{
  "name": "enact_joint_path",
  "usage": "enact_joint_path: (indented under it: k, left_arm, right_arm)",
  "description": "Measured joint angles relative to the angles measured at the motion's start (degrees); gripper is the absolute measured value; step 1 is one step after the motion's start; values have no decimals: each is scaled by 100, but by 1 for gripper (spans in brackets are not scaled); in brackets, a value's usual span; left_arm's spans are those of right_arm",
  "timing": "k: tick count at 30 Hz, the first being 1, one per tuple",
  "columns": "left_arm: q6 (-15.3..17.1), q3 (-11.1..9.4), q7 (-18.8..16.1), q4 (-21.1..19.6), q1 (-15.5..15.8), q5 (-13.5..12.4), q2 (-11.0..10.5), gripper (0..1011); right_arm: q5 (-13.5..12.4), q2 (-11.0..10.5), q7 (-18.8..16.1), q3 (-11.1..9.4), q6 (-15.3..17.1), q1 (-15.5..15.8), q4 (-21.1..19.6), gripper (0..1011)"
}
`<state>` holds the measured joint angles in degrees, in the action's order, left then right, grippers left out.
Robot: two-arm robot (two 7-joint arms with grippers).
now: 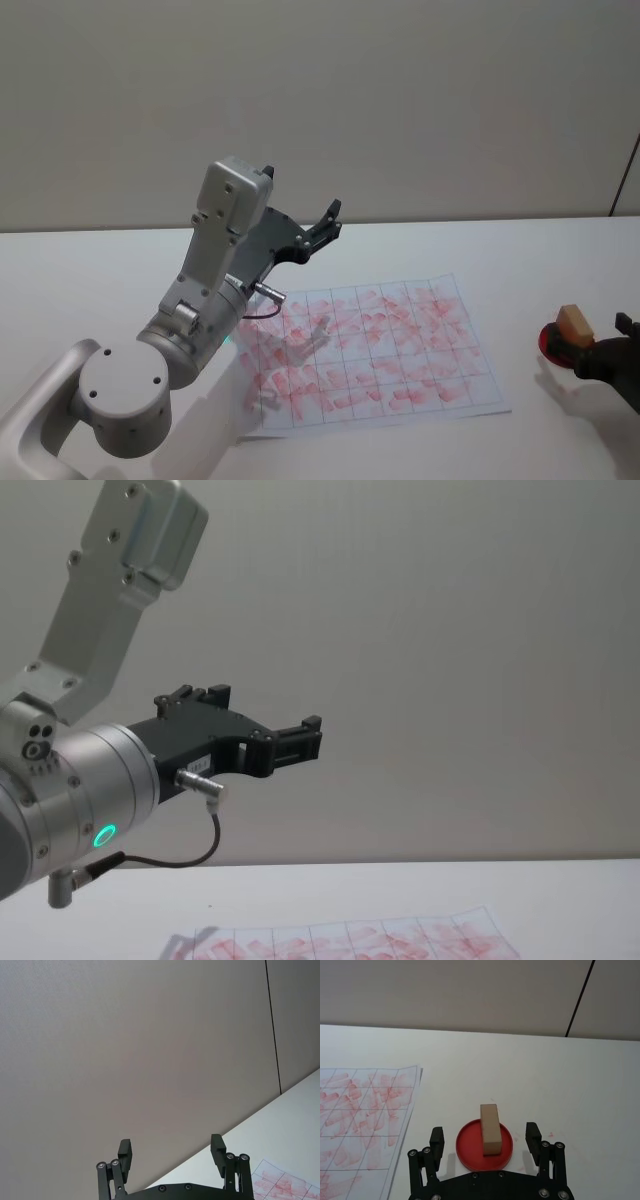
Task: Use the one hand to pick up the stamp and affix it onto the A4 paper.
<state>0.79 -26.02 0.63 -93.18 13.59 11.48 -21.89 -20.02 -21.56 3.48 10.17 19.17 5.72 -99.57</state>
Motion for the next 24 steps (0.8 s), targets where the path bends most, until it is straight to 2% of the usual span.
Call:
enact_joint_path:
  k: [16, 19, 24]
  left_arm:
    - [0, 0, 0, 0, 0, 0, 0, 1001]
    - [0, 0, 0, 0, 0, 0, 0, 1001]
    - [0, 0, 0, 0, 0, 0, 0, 1001]
  right_arm:
    - [194, 84, -191, -3, 177, -243, 400, 995]
    - [209, 90, -207, -2, 187, -262, 433, 953]
    - [234, 104, -229, 1, 208, -294, 485, 816]
